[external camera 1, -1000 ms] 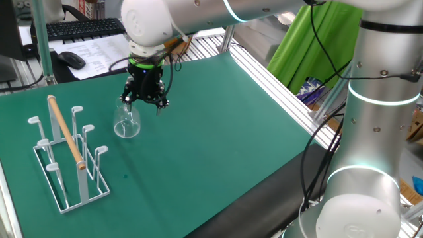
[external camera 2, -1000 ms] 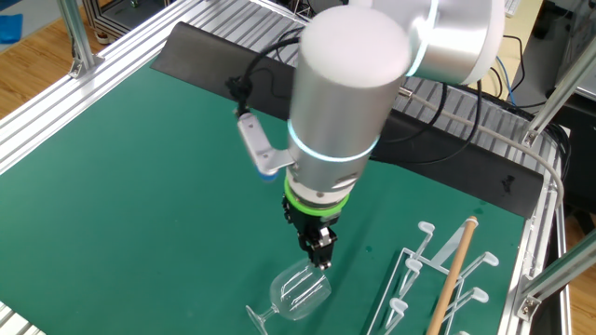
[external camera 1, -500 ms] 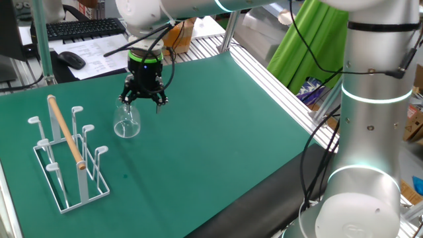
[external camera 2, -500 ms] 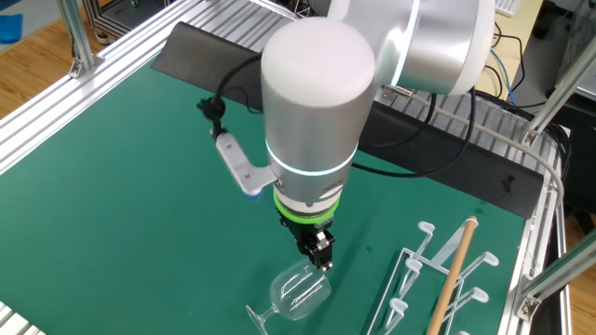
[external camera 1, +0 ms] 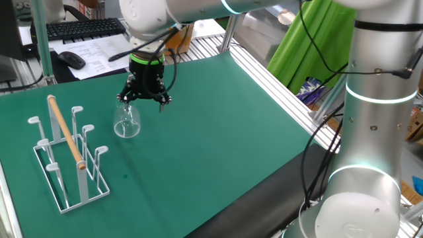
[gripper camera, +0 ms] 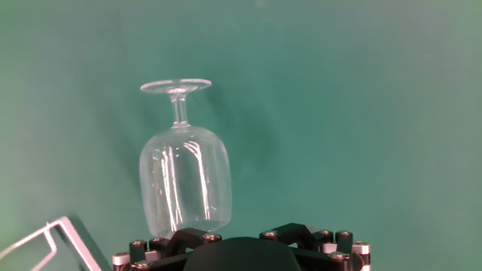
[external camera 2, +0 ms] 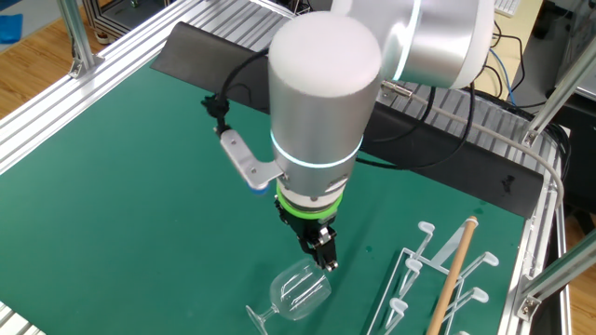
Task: Put the cup on the cup rack
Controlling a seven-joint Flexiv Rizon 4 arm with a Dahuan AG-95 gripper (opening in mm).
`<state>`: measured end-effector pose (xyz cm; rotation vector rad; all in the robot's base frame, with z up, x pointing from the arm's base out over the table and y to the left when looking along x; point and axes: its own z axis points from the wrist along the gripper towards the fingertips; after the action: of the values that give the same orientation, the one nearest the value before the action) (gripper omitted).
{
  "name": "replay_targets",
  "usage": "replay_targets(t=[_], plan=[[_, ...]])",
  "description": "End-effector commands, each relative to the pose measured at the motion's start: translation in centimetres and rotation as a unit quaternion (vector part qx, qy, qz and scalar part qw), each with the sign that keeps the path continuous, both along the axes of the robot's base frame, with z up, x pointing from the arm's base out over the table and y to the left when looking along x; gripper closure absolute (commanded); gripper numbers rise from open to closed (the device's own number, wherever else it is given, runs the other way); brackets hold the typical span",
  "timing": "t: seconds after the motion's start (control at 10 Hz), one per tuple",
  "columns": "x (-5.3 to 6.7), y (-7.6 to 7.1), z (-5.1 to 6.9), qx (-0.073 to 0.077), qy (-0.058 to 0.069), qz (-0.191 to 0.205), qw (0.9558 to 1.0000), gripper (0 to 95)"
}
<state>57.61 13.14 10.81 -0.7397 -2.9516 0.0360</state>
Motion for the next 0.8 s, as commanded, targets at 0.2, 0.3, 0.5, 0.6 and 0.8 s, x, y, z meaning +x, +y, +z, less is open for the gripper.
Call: replay_targets(t=[0.2,0.3,0.5,0.6,0.8], plan=[[0.1,0.1,0.0,-0.008,0.000,-0.003,1.0000,0.0],[0.1,0.1,0.0,-0.005,-0.001,-0.007,1.0000,0.0],[0.3,0.1,0.0,-0.002,-0.004,-0.018,0.9998,0.0],[0.7,0.2,0.1,-0.003,-0.004,-0.021,0.9998,0.0],[2.4,0.3,0.2,-0.002,-0.005,-0.029,0.9996,0.0]])
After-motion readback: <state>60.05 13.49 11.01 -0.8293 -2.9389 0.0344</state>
